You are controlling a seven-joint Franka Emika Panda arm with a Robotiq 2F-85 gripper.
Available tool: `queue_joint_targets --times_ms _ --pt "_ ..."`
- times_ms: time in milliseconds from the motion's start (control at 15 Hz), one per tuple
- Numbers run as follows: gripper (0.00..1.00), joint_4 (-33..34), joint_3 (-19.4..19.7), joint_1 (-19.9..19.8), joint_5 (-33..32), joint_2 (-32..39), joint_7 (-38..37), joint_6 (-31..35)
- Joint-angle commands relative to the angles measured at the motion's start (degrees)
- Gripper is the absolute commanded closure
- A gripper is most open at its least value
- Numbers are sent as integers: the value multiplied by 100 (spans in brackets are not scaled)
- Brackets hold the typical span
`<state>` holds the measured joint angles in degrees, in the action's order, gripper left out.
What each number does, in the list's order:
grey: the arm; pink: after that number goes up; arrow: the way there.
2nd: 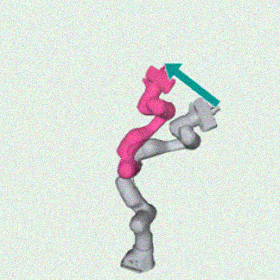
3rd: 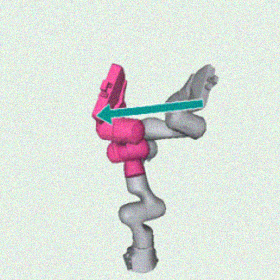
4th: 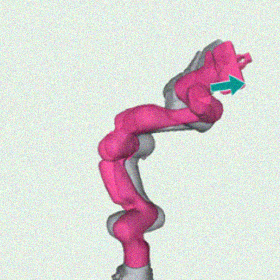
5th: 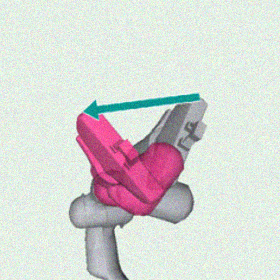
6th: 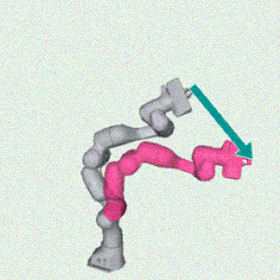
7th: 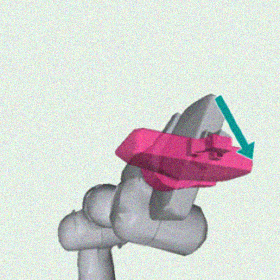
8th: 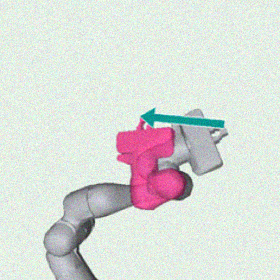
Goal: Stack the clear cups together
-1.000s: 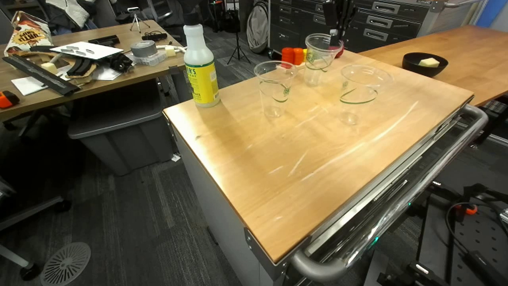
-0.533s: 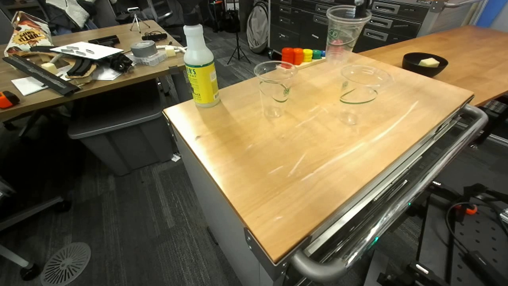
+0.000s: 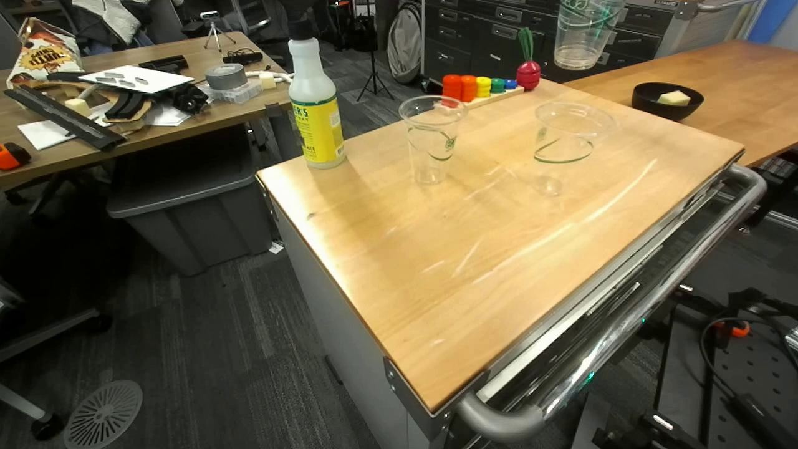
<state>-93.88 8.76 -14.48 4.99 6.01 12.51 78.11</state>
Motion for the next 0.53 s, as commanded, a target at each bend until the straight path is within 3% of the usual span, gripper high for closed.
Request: queue_joint_targets --times_ms 0,467 --pt "98 -546 -38 248 -199 -375 123 78" --pt "98 -1056 9 310 26 -342 392 92"
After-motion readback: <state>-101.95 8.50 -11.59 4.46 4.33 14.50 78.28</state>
